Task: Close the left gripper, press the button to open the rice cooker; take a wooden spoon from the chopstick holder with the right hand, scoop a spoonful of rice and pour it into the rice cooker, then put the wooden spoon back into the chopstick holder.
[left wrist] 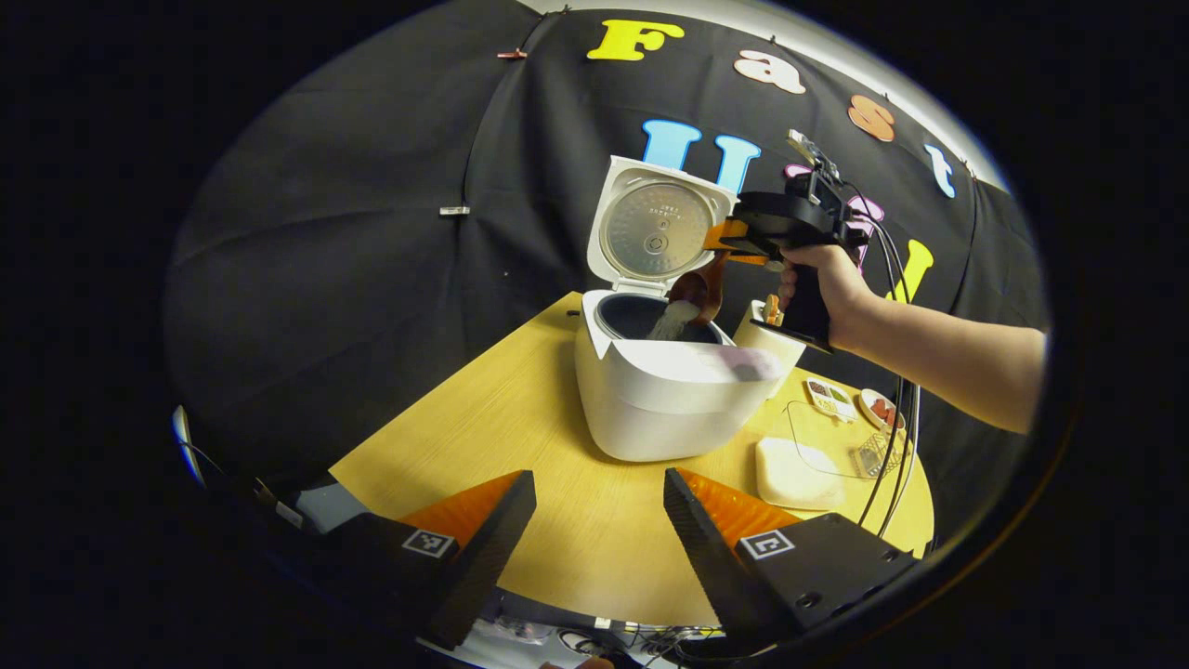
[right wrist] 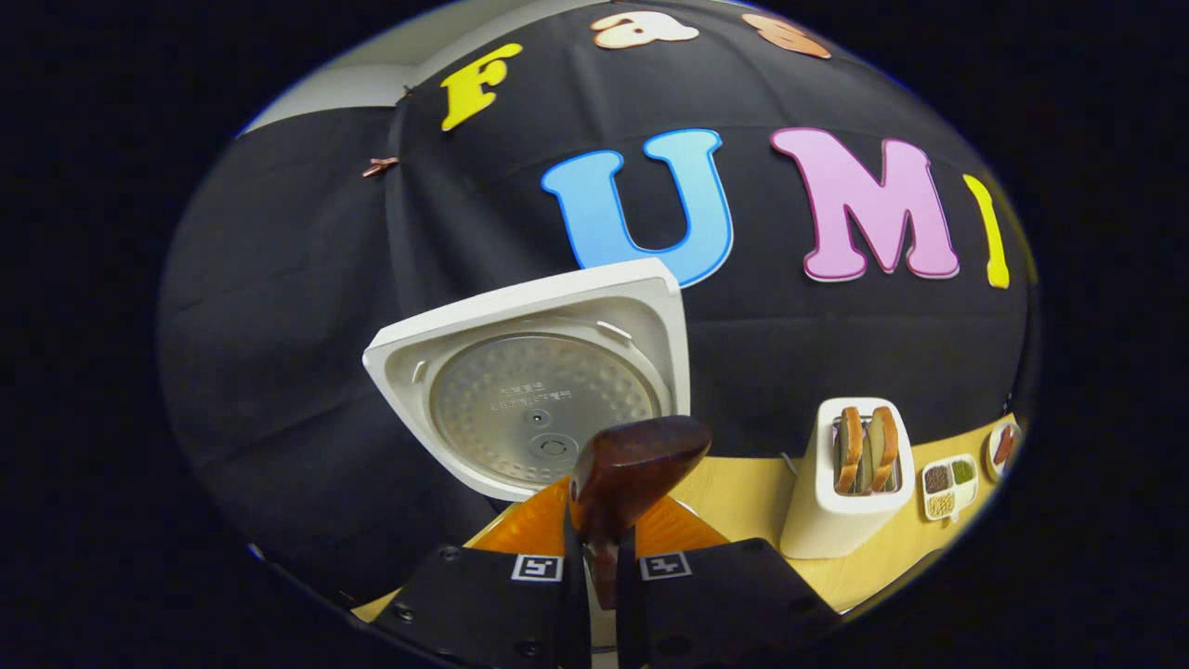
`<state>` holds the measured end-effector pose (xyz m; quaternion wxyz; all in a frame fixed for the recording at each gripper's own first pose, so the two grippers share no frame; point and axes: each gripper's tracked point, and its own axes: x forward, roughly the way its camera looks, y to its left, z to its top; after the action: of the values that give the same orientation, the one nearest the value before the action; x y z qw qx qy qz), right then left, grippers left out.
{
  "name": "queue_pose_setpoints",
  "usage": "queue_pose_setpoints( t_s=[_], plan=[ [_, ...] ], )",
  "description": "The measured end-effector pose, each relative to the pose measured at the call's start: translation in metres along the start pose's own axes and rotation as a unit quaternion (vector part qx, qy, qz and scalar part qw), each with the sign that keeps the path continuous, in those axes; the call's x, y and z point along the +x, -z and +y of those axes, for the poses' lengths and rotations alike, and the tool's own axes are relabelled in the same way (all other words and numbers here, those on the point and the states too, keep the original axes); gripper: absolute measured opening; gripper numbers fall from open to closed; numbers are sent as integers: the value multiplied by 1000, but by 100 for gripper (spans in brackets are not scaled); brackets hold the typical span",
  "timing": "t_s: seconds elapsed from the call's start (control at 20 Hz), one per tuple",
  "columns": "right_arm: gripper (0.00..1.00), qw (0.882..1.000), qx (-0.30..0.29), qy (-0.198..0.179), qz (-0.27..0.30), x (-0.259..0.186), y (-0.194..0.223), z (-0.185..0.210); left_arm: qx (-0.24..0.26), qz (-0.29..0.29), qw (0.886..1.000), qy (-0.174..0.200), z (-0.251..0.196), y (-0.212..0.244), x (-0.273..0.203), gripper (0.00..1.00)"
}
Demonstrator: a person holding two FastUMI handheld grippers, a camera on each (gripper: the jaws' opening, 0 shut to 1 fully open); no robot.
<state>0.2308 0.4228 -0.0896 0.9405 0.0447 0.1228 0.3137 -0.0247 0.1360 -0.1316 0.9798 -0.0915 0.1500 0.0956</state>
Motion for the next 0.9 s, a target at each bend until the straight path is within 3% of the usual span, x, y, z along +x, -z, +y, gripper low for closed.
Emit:
queue_pose_setpoints(
  t_s=[0.25, 0.6, 0.75, 0.9],
  plan=[
    [15, 993, -107, -45, -1, -6, 11, 30, -7, -3, 1000, -3, 0, 4, 0, 96],
    [15, 958, -267, -104, 0, -22, 44, 71, 5, -10, 1000, -1, -6, 0, 0, 96],
    [15, 959, -262, -109, -2, -28, 41, 73, 4, -11, 1000, -2, -10, 2, -1, 96],
    [15, 975, -195, -102, -5, -34, 21, 63, 6, -15, 1000, -2, -15, 1, -4, 96]
  ],
)
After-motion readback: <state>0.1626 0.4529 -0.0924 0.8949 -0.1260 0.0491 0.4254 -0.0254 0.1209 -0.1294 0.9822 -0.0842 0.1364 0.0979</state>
